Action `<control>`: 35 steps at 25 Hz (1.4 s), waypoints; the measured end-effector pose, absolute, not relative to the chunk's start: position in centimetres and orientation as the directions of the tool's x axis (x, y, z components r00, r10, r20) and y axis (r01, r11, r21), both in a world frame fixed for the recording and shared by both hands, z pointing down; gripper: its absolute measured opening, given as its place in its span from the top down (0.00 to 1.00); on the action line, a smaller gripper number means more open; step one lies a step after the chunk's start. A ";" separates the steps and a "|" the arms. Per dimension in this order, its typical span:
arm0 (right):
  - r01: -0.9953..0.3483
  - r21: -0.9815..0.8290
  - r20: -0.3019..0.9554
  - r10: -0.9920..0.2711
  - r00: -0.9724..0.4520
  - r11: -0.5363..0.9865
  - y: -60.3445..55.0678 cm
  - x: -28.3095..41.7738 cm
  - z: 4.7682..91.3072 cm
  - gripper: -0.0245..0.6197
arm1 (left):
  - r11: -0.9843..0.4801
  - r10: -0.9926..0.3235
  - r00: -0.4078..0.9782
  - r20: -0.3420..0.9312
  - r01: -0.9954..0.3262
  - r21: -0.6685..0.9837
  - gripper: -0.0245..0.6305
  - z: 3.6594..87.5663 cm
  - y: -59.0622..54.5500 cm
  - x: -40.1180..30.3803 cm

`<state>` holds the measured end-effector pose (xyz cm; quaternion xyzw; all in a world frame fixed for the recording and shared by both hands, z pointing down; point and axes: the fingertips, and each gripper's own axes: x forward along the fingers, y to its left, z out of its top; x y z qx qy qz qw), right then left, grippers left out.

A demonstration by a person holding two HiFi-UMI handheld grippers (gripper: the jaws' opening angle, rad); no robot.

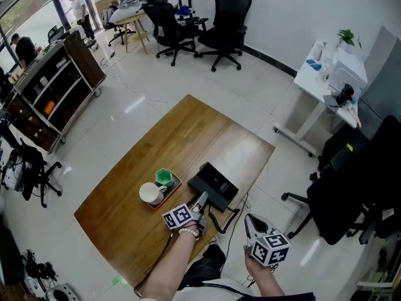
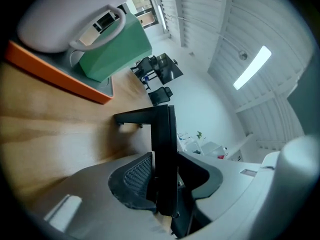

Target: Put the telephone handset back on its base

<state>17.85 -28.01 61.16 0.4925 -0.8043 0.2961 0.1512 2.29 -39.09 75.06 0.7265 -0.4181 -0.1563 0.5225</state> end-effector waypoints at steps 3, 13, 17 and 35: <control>-0.883 -0.326 0.534 -0.704 -0.467 0.339 -27.7 17.5 61.0 0.96 | -0.108 -0.775 0.598 0.203 -0.443 0.890 0.70 75.0 -39.1 1.9; -0.897 -0.287 0.504 -0.744 -0.439 0.335 -26.5 18.4 59.2 0.96 | -0.145 -0.812 0.526 0.252 -0.600 0.787 0.74 70.3 -35.6 -0.9; -0.902 -0.256 0.495 -0.754 -0.431 0.347 -25.8 18.0 58.6 0.96 | -0.195 -0.783 0.506 0.362 -0.752 0.629 0.95 67.9 -31.8 -2.2; -0.921 -0.214 0.419 -0.821 -0.388 0.326 -17.2 16.0 55.7 0.95 | -0.354 -0.762 0.449 0.466 -0.892 0.281 0.95 57.9 -17.4 -1.5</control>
